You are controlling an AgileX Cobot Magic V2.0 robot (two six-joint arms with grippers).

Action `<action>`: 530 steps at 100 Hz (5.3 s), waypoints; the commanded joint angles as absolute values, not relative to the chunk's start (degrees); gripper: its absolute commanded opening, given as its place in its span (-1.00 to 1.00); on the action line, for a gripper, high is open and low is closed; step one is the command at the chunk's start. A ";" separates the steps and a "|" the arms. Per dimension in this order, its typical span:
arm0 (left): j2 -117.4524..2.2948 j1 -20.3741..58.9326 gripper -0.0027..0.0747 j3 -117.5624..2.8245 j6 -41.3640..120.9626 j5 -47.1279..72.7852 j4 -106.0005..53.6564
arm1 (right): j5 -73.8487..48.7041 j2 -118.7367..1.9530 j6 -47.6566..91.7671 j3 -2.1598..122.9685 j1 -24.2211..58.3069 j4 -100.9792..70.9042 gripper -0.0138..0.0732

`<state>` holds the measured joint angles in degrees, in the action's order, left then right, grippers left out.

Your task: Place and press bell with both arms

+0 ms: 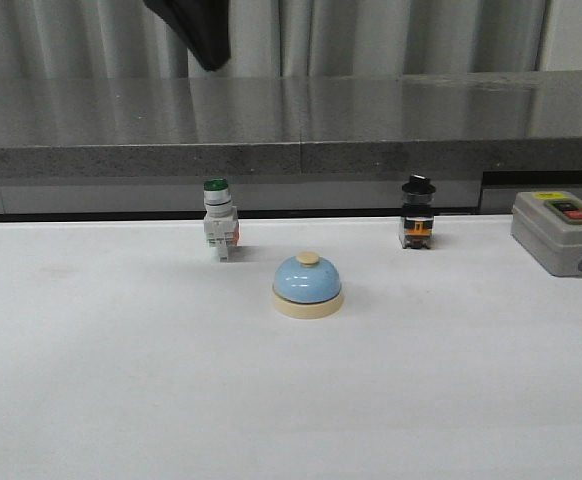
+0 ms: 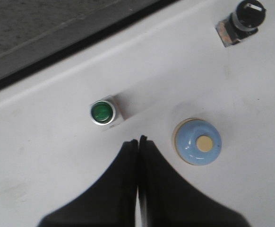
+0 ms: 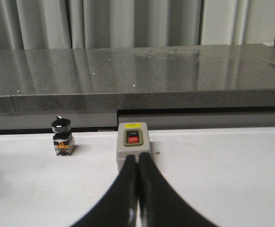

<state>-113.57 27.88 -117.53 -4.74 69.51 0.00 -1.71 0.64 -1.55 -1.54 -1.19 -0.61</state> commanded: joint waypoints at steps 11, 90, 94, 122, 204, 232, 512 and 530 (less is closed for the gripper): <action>-106.28 22.27 -0.98 -119.21 -5.54 69.76 0.00 | 2.90 1.39 -1.39 -0.63 -1.44 0.00 -0.82; -86.98 3.03 -0.98 -101.71 -5.54 63.94 -0.37 | 2.90 1.39 -1.39 -0.63 -1.44 0.00 -0.82; -85.23 3.03 -0.98 -99.08 -5.54 62.50 -0.37 | 2.90 1.39 -1.39 -0.63 -1.44 0.00 -0.82; -73.54 3.03 -0.98 -82.50 -5.54 54.21 -0.51 | 2.90 1.39 -1.39 -0.63 -1.44 0.00 -0.82; -33.38 3.03 -0.98 -44.42 -5.54 33.71 -0.38 | 2.90 1.39 -1.39 -0.63 -1.44 0.00 -0.82; -23.12 2.90 -0.98 -38.62 -5.54 43.16 0.00 | 2.90 1.39 -1.39 -0.63 -1.44 0.00 -0.82; 2.01 2.81 -0.98 2.35 -5.54 -0.63 -0.30 | -10.16 -41.10 -1.45 31.46 0.75 2.61 -0.82; 2.01 2.81 -0.98 2.35 -5.54 -0.63 -0.30 | -16.57 -51.90 -1.45 39.05 7.83 2.48 -0.82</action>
<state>0.32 2.94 0.11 -5.00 3.90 0.00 -17.13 -47.66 -1.55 33.99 4.72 1.91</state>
